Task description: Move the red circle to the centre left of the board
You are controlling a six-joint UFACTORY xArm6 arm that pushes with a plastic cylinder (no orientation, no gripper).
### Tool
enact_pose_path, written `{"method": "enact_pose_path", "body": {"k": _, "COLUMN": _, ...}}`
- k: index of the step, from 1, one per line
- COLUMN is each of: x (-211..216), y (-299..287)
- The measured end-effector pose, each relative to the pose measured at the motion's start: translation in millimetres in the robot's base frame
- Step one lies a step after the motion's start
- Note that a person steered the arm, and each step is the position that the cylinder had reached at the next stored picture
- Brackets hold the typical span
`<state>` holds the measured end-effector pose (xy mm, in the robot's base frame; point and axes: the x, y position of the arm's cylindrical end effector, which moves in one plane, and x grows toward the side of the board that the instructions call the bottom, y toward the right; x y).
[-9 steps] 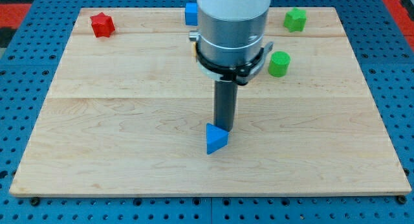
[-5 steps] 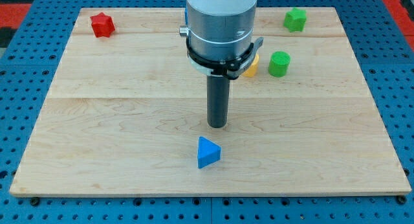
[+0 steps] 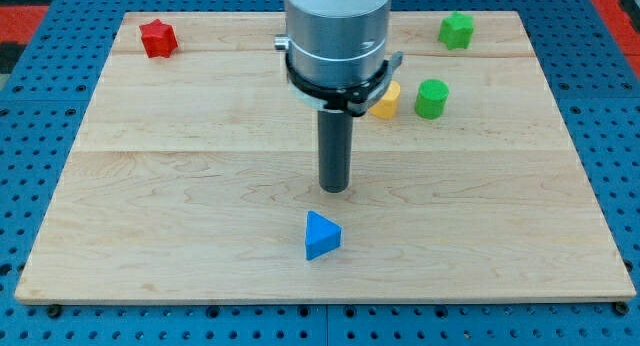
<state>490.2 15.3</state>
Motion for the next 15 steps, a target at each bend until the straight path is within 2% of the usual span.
{"method": "enact_pose_path", "body": {"k": 1, "x": -8, "y": 25}}
{"method": "enact_pose_path", "body": {"k": 2, "x": -27, "y": 95}}
{"method": "enact_pose_path", "body": {"k": 3, "x": -66, "y": 178}}
{"method": "enact_pose_path", "body": {"k": 4, "x": -136, "y": 214}}
{"method": "enact_pose_path", "body": {"k": 5, "x": -176, "y": 204}}
{"method": "enact_pose_path", "body": {"k": 7, "x": -171, "y": 65}}
{"method": "enact_pose_path", "body": {"k": 8, "x": -167, "y": 21}}
{"method": "enact_pose_path", "body": {"k": 9, "x": -145, "y": 20}}
{"method": "enact_pose_path", "body": {"k": 10, "x": -144, "y": -17}}
{"method": "enact_pose_path", "body": {"k": 11, "x": -120, "y": -11}}
{"method": "enact_pose_path", "body": {"k": 13, "x": -103, "y": -7}}
{"method": "enact_pose_path", "body": {"k": 15, "x": -116, "y": -127}}
